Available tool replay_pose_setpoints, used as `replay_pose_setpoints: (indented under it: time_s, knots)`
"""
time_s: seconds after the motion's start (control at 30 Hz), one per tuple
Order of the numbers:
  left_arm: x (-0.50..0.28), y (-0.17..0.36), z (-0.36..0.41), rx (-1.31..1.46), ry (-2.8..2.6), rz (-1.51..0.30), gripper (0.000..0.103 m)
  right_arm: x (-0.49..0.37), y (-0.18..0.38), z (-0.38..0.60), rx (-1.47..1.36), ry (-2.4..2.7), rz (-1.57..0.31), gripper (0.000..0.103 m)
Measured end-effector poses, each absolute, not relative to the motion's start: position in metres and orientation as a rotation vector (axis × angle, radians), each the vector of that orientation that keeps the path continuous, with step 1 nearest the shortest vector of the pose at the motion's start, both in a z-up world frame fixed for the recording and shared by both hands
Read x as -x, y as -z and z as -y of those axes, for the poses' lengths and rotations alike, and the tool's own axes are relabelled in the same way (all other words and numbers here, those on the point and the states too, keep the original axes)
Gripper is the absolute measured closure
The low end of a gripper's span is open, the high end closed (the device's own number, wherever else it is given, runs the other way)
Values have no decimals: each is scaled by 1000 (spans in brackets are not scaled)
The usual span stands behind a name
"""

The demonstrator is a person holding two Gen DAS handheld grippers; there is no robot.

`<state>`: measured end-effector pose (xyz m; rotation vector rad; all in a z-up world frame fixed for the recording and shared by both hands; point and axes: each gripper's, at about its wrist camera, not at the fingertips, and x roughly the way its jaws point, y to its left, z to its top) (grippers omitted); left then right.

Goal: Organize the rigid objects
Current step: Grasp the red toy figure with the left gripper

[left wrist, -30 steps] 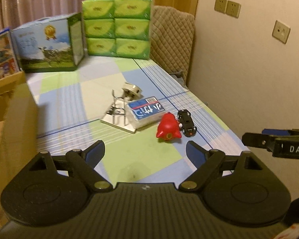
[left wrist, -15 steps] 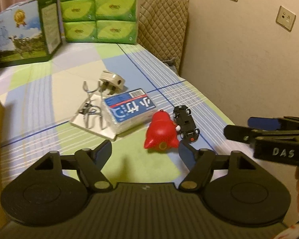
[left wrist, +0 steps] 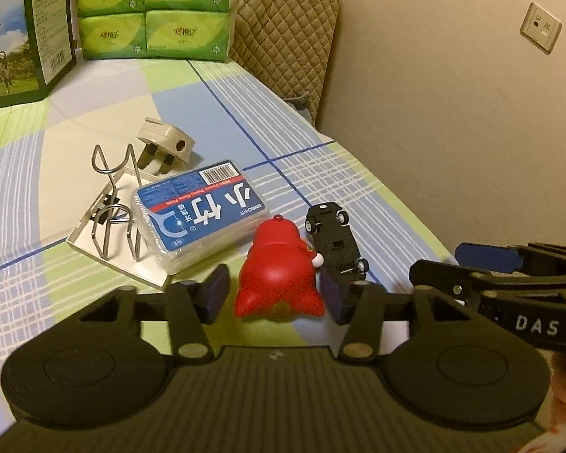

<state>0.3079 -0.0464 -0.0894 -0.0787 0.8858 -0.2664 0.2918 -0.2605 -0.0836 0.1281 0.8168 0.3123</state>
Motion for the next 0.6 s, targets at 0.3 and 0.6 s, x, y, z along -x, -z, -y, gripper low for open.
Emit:
replay_pose_setpoints:
  time_s: [0.3,0.6]
  knots:
    - [-262,87,25,29,198,-888,61,-293,86,249,-107,-357,-822,44]
    - [-211,87,-13,37,49,-832,62,-311,93,214,-29,-456,-813,48]
